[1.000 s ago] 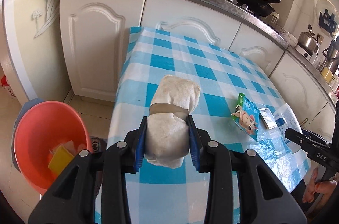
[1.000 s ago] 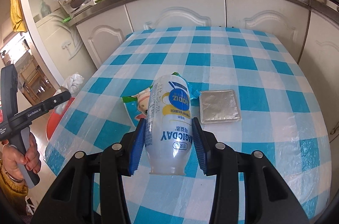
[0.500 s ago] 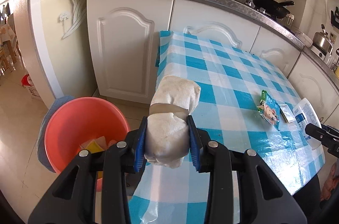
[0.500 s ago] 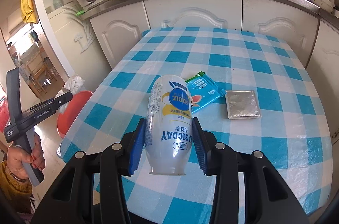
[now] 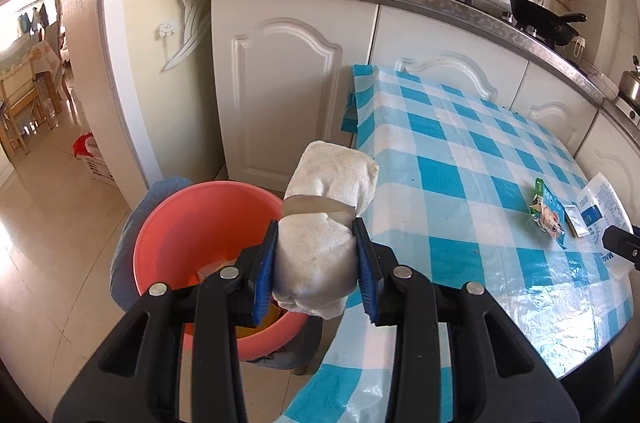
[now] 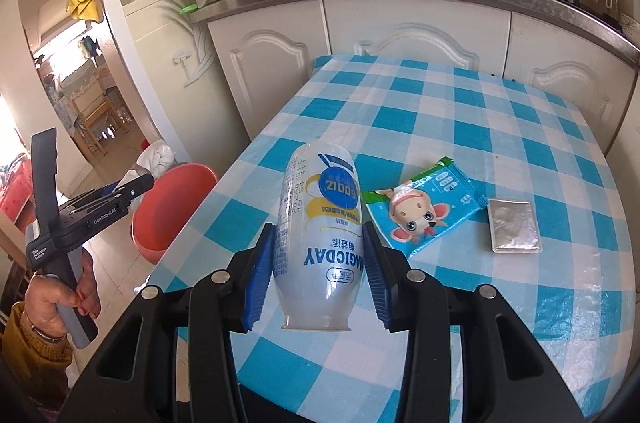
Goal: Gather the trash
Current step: 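Carry the cloth and bottle with both tools over the red bucket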
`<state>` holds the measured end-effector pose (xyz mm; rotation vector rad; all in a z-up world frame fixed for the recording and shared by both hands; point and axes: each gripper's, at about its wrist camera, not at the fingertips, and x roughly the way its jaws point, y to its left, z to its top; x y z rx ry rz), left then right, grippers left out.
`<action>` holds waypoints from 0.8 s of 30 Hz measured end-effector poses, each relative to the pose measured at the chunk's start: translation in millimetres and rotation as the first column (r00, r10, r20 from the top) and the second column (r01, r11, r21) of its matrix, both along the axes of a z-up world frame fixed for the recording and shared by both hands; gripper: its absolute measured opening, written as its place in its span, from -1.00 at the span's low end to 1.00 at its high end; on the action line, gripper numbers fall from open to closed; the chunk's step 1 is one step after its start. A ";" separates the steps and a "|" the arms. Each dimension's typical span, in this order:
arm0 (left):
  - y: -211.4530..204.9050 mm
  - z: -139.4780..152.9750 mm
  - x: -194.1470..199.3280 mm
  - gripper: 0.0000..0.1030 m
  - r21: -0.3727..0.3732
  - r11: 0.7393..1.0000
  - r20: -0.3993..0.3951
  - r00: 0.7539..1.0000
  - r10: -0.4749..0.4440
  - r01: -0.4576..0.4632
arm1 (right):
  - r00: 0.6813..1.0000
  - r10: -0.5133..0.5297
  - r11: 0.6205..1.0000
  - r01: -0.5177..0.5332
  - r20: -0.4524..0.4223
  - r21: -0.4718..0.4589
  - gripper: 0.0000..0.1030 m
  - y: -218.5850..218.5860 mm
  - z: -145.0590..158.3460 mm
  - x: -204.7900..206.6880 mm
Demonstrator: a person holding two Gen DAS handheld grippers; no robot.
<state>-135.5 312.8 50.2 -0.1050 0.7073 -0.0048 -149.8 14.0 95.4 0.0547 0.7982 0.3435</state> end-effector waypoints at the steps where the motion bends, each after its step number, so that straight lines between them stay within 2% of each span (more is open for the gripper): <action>1: 3.4 -0.6 -0.1 -0.28 0.003 1.000 -0.001 1.000 0.010 -0.010 | 1.000 0.008 1.000 -0.008 0.000 0.000 -0.14 4.2 1.0 0.8; 12: 40.1 -11.1 0.7 -0.28 0.021 0.994 -0.016 0.994 0.105 -0.105 | 0.992 0.128 0.992 -0.128 -0.014 -0.001 -0.14 59.6 9.1 17.8; 24: 71.8 -26.7 2.1 -0.28 0.019 0.982 -0.047 0.981 0.186 -0.186 | 0.964 0.265 0.964 -0.265 -0.020 -0.007 -0.14 124.7 13.9 35.8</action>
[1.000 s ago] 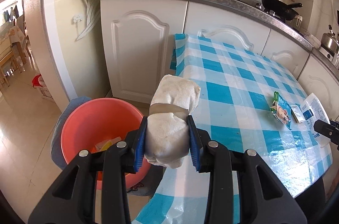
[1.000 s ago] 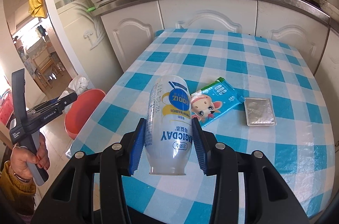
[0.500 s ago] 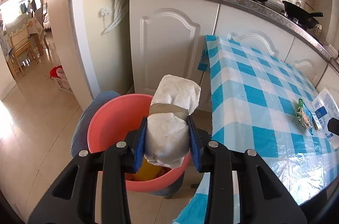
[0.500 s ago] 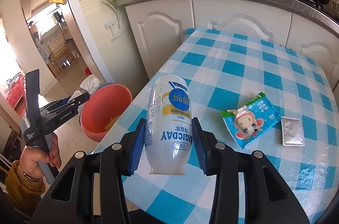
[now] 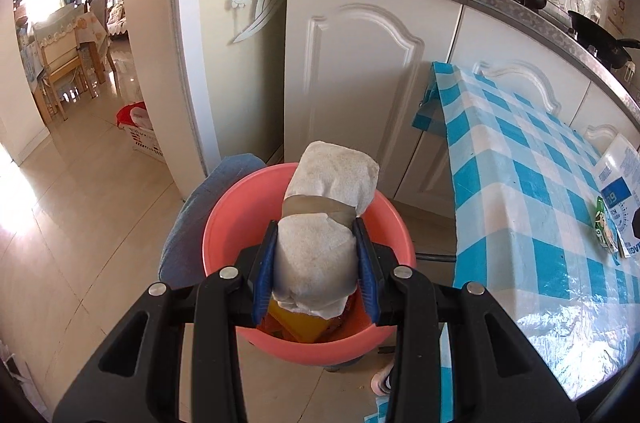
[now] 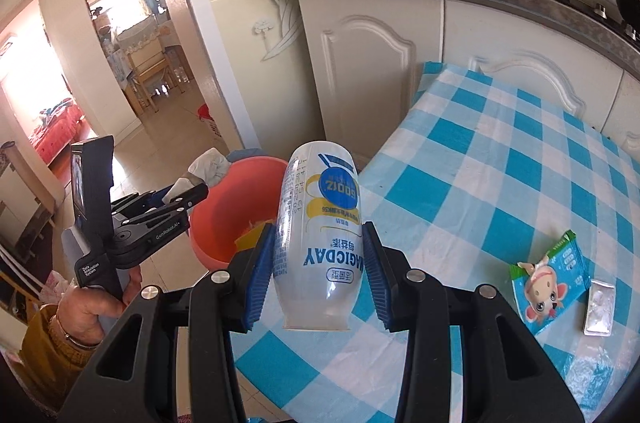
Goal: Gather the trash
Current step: 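Carry the cloth and bottle with both tools over the red bucket, then open both tools to drop the cloth and bottle into the bucket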
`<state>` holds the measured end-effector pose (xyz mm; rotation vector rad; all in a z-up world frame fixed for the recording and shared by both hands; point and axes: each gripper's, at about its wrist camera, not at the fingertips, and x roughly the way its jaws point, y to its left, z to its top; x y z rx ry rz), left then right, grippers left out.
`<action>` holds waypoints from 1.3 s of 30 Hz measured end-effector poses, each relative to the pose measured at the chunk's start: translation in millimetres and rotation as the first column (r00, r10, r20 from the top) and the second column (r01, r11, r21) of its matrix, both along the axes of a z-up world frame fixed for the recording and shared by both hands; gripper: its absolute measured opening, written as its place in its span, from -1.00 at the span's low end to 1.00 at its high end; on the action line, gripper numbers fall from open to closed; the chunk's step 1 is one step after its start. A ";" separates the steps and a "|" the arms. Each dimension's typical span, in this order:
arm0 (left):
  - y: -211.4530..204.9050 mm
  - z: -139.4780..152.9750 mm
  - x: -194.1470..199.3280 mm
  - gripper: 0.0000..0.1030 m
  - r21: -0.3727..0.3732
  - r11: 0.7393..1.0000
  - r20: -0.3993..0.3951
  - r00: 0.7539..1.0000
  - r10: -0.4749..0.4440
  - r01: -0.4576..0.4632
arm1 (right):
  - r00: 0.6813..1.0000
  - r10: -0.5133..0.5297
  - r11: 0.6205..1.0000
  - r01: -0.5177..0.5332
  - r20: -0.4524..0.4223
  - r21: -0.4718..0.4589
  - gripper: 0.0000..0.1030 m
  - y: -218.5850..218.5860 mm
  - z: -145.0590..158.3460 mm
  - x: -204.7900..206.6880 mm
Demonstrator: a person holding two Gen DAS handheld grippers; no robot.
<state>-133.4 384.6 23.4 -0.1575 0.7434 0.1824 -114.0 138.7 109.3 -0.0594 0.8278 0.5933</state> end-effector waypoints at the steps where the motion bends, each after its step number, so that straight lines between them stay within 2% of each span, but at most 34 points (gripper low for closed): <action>1: 2.4 -0.7 0.1 -0.28 -0.001 1.000 0.000 1.000 0.008 -0.008 | 1.000 0.010 1.000 -0.010 -0.003 0.002 -0.14 5.1 -0.5 2.0; 17: 40.9 -6.7 4.4 -0.28 -0.031 0.994 -0.002 0.994 0.105 -0.105 | 0.990 0.134 0.991 -0.133 -0.041 0.024 -0.14 75.3 -13.4 30.8; 25: 66.7 -7.6 8.6 -0.28 -0.141 0.981 0.005 0.990 0.138 -0.136 | 0.986 0.145 0.988 -0.141 -0.078 0.064 -0.14 93.9 -23.8 52.9; 33: 71.5 -16.8 15.5 -0.28 -0.229 0.965 -0.007 0.992 0.126 -0.125 | 0.973 0.149 0.986 -0.132 -0.177 0.106 -0.14 110.1 -51.6 72.7; 39: 69.4 -27.5 25.5 -0.28 -0.247 0.961 -0.039 0.993 0.116 -0.122 | 0.967 0.147 0.987 -0.131 -0.209 0.088 -0.14 125.8 -69.2 82.5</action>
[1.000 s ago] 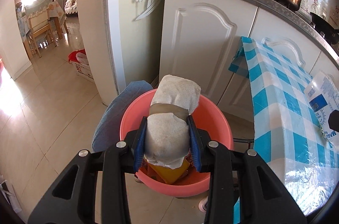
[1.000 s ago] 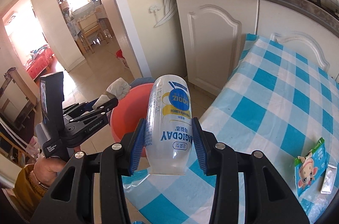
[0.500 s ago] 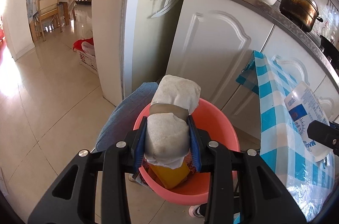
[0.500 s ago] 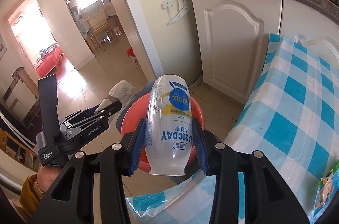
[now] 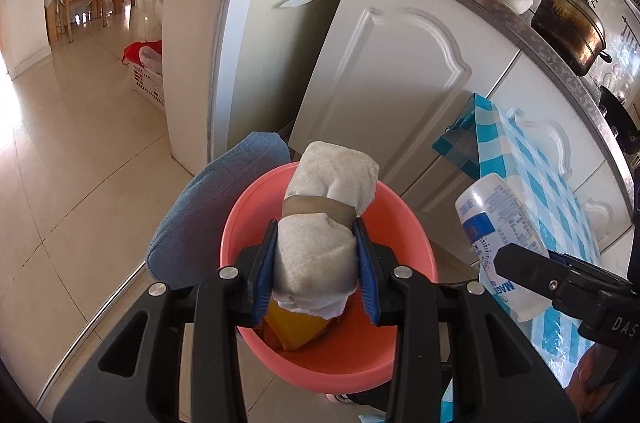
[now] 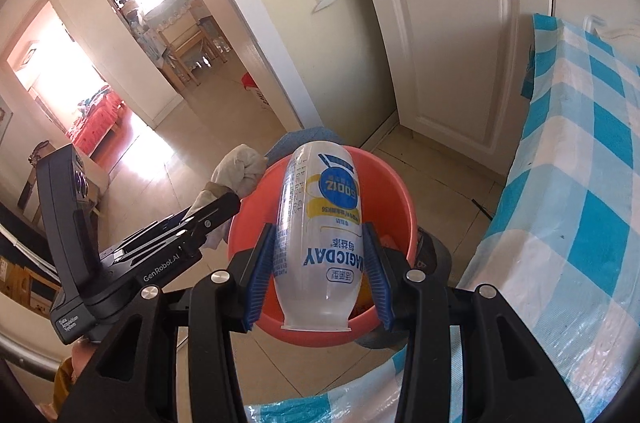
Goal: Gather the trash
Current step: 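Open both tools to drop the cloth and bottle into the bucket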
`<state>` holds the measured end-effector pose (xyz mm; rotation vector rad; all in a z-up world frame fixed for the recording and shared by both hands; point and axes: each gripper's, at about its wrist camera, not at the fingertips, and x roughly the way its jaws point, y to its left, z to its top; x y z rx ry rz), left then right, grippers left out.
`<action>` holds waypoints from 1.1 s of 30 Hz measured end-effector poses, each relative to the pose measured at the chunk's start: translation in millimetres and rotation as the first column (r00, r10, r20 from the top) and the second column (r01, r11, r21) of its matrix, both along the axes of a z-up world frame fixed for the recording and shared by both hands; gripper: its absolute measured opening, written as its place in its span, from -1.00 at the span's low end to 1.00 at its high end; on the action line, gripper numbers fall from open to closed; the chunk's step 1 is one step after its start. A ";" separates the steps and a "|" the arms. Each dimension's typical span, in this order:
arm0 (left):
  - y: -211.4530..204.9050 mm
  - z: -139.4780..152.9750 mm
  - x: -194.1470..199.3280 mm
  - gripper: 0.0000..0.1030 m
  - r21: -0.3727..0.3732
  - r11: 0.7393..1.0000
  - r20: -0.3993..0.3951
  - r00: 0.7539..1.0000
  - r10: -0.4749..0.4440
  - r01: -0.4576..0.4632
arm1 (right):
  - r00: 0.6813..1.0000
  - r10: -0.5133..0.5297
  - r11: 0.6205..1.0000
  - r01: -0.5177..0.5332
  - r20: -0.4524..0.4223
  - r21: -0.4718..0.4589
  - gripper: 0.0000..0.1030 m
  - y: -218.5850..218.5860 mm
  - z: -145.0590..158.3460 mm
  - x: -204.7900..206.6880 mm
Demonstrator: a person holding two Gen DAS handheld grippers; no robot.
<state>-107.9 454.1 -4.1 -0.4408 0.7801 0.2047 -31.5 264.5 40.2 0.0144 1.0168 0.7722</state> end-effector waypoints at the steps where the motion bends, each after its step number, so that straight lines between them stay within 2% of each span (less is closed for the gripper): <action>1: -0.2 -2.0 2.0 -0.28 -0.003 1.000 -0.007 1.000 0.000 0.000 | 1.000 0.001 1.000 -0.001 -0.007 -0.004 -0.14 2.1 -3.1 0.9; 9: -0.7 -20.5 13.5 -0.27 -0.047 0.999 -0.045 0.999 -0.006 0.004 | 1.000 0.000 0.999 -0.002 -0.023 -0.049 -0.13 20.1 -24.0 9.0; 18: -5.8 -36.8 22.2 -0.26 -0.055 0.998 -0.077 0.997 -0.020 0.016 | 1.000 0.005 0.997 -0.004 0.014 -0.072 -0.14 24.3 -23.1 3.2; 22: -7.3 -45.3 24.3 -0.26 -0.063 0.998 -0.102 0.994 -0.031 0.024 | 1.000 -0.023 0.999 0.024 0.022 -0.046 0.12 15.3 -19.3 0.9; 29: -10.4 -48.9 24.4 -0.26 -0.060 0.998 -0.108 0.994 -0.032 0.025 | 0.997 -0.071 0.997 0.072 0.037 -0.019 0.22 -2.0 -8.3 1.8; 32: -11.8 -51.7 26.8 -0.26 -0.063 0.998 -0.120 0.992 -0.039 0.031 | 0.994 -0.098 0.995 0.098 0.049 0.000 0.44 -9.0 -0.1 -0.3; 33: -12.8 -53.6 28.5 -0.17 -0.062 0.997 -0.132 0.990 -0.047 0.039 | 0.993 -0.104 0.995 0.104 0.058 0.006 0.48 -11.4 3.1 -1.7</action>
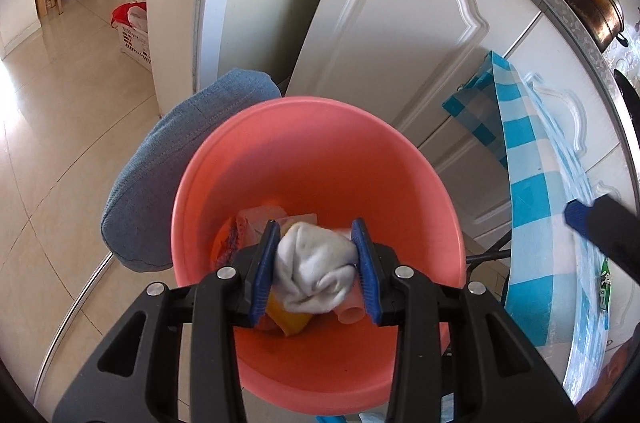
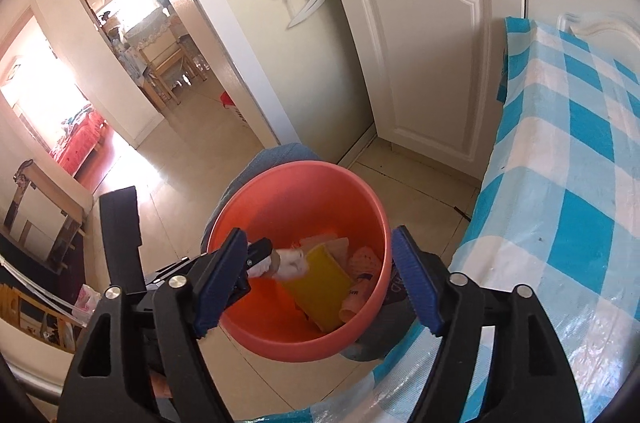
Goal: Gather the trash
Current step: 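Open both tools to drop the cloth and bottle into the bucket, then move both open tools back over the table toward the wipe packet and foil tray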
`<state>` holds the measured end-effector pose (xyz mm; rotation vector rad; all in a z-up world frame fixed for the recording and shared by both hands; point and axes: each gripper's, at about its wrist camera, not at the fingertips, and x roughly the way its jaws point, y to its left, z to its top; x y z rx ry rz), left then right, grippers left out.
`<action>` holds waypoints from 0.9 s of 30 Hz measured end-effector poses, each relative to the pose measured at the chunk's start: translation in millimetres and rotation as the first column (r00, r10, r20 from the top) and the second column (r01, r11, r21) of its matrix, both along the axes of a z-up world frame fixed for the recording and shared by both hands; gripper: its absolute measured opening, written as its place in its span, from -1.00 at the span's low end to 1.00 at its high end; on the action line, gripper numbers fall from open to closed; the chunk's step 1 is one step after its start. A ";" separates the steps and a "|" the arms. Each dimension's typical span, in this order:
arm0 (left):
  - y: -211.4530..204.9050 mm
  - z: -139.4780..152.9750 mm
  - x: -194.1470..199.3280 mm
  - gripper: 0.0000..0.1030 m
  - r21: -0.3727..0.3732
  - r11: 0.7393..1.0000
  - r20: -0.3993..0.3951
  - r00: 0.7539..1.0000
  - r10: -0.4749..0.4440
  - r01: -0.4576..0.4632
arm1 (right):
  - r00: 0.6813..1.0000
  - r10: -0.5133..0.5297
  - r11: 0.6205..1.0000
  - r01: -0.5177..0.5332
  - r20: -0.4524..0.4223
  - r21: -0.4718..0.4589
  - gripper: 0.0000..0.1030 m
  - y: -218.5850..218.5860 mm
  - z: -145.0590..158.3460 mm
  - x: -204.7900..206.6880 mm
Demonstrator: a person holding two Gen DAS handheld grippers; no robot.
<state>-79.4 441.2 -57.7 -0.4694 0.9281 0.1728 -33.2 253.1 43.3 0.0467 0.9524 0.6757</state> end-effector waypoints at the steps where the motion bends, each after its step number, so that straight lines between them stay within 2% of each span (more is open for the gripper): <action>1: -0.4 -1.7 0.7 0.14 0.003 1.000 -0.012 1.000 -0.003 0.003 | 1.000 -0.004 1.000 0.004 0.009 0.001 0.49 -0.9 2.7 -1.0; 3: 0.4 -1.6 -0.1 0.43 0.016 1.000 -0.024 1.000 0.012 -0.012 | 0.999 -0.013 1.000 0.013 0.034 -0.001 0.57 -4.7 9.7 -4.7; 6: 6.7 3.1 -4.8 0.71 0.019 0.999 -0.027 0.999 0.044 -0.043 | 0.997 -0.022 1.000 0.022 0.071 -0.006 0.62 -11.4 19.9 -10.8; 12: 13.5 20.2 -17.8 0.72 0.044 0.996 0.024 0.997 0.077 -0.078 | 0.992 -0.075 0.997 0.076 0.103 -0.005 0.71 -35.4 32.3 -17.5; 17: 8.7 37.0 -34.7 0.74 0.049 0.994 0.132 0.988 0.086 -0.094 | 0.989 -0.125 0.992 0.124 0.074 0.016 0.71 -62.3 32.4 -18.6; 18: 7.8 40.3 -35.6 0.80 0.043 0.995 0.142 0.986 0.086 -0.093 | 0.989 -0.133 0.991 0.131 0.062 0.024 0.71 -67.4 31.3 -18.6; 22: -0.4 52.3 -37.7 0.81 0.037 0.998 0.174 0.983 0.051 -0.059 | 0.987 -0.155 0.987 0.153 0.046 0.044 0.72 -86.1 25.4 -24.0; 27: -22.3 66.0 -43.1 0.82 0.044 0.999 0.239 0.971 -0.003 -0.008 | 0.977 -0.191 0.980 0.183 0.100 0.085 0.81 -109.9 26.9 -37.8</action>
